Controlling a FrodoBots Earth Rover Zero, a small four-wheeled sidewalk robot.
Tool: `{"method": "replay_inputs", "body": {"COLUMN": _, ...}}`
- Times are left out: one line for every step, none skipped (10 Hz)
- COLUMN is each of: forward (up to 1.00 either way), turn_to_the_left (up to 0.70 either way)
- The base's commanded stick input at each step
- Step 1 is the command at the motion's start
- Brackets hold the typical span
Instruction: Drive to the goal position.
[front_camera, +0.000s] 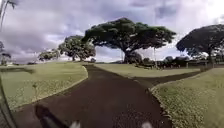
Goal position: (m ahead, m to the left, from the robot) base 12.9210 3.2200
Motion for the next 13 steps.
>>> {"method": "replay_inputs", "body": {"forward": 0.70, "turn_to_the_left": 0.00}}
{"method": "replay_inputs", "body": {"forward": 0.70, "turn_to_the_left": 0.00}}
{"method": "replay_inputs", "body": {"forward": 0.70, "turn_to_the_left": 0.00}}
{"method": "replay_inputs", "body": {"forward": 0.70, "turn_to_the_left": 0.00}}
{"method": "replay_inputs", "body": {"forward": 0.70, "turn_to_the_left": 0.00}}
{"method": "replay_inputs", "body": {"forward": 0.70, "turn_to_the_left": 0.02}}
{"method": "replay_inputs", "body": {"forward": 0.70, "turn_to_the_left": 0.27}}
{"method": "replay_inputs", "body": {"forward": 0.70, "turn_to_the_left": 0.27}}
{"method": "replay_inputs", "body": {"forward": 0.70, "turn_to_the_left": 0.27}}
{"method": "replay_inputs", "body": {"forward": 0.70, "turn_to_the_left": 0.20}}
{"method": "replay_inputs", "body": {"forward": 0.70, "turn_to_the_left": 0.01}}
{"method": "replay_inputs", "body": {"forward": 0.42, "turn_to_the_left": 0.00}}
{"method": "replay_inputs", "body": {"forward": 0.13, "turn_to_the_left": 0.00}}
